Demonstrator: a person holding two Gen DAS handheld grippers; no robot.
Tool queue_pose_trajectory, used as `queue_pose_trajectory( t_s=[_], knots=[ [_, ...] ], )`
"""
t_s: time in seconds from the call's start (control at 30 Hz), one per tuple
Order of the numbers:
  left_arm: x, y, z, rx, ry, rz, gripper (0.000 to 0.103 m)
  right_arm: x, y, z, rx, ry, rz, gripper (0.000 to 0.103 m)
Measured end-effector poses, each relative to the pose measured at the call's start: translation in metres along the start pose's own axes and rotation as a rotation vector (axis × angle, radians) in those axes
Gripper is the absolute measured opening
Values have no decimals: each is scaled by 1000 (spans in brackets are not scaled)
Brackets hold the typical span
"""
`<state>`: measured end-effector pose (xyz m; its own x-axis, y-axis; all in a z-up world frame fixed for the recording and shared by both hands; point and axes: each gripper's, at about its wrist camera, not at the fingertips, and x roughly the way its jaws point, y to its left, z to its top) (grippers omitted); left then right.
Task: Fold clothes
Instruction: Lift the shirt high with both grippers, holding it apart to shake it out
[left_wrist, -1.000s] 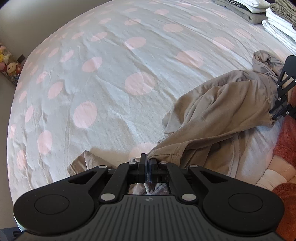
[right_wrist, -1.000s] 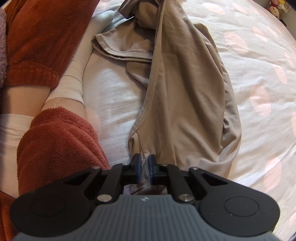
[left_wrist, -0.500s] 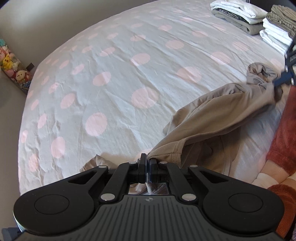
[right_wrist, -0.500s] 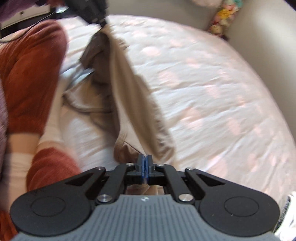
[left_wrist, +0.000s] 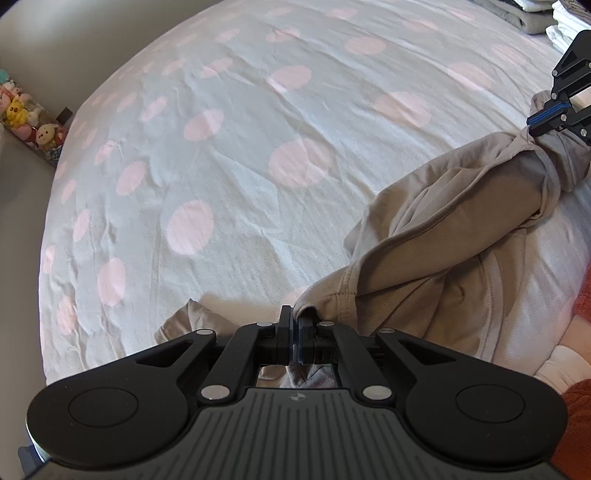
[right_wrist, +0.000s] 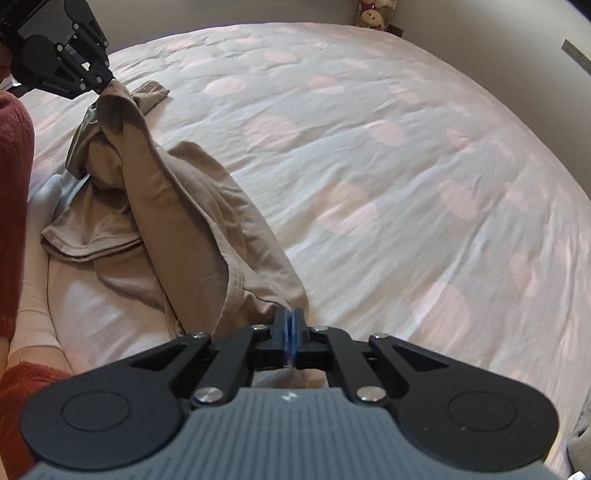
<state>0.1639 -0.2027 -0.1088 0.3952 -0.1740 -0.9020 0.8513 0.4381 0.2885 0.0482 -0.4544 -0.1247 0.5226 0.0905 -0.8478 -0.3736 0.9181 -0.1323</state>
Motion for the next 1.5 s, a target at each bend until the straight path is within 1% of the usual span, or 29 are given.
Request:
queue_pose_trajectory(
  t_s=[0.1, 0.2, 0.27, 0.33, 0.4, 0.5, 0.6, 0.7, 0.73, 0.77, 0.83, 0.93, 1.03, 1.17, 1.23, 1.3, 1.4, 1.5],
  knots=[
    [6, 1, 2, 2, 4, -15, 1, 10, -3, 1, -7, 38, 44, 3],
    [10, 1, 3, 10, 4, -29, 1, 15, -7, 6, -8, 72, 79, 8],
    [10, 1, 4, 13, 0, -38, 1, 15, -10, 11, -2, 89, 100, 14],
    [10, 1, 5, 11, -6, -46, 1, 14, -11, 16, -5, 110, 113, 17],
    [9, 3, 5, 7, -12, -54, 1, 16, -10, 19, -15, 138, 123, 17],
    [8, 5, 5, 2, -23, -61, 1, 25, -10, 19, -42, 175, 114, 17],
    [7, 7, 4, -6, -32, -63, 1, 33, -13, 15, -3, 209, 137, 17],
    [7, 9, 1, -14, -35, -63, 1, 37, -10, 9, 16, 242, 140, 18],
    [6, 10, 0, -17, -35, -62, 1, 36, -9, 7, 24, 238, 138, 17],
    [5, 11, -1, -20, -37, -61, 1, 32, -8, 7, 23, 224, 128, 14],
    [2, 12, -2, -26, -43, -58, 1, 22, -6, 7, 23, 195, 108, 4],
    [-9, 14, -4, -34, -63, -50, 1, 9, -4, 7, 22, 152, 77, 3],
    [-26, 16, -3, -50, -93, -35, 1, -21, 5, 11, -37, 87, -6, 3],
    [-53, 20, -2, -69, -142, -9, 1, -66, 18, 18, -115, -8, -166, 3],
    [-73, 20, 0, -67, -176, 9, 1, -91, 22, 21, -138, -65, -267, 2],
    [-97, 19, 3, -66, -223, 44, 1, -115, 27, 25, -160, -123, -369, 2],
    [-140, 20, 8, -78, -319, 98, 0, -149, 36, 30, -205, -211, -533, 2],
    [-190, 21, 17, -85, -429, 167, 0, -181, 37, 37, -191, -297, -648, 2]
  ],
)
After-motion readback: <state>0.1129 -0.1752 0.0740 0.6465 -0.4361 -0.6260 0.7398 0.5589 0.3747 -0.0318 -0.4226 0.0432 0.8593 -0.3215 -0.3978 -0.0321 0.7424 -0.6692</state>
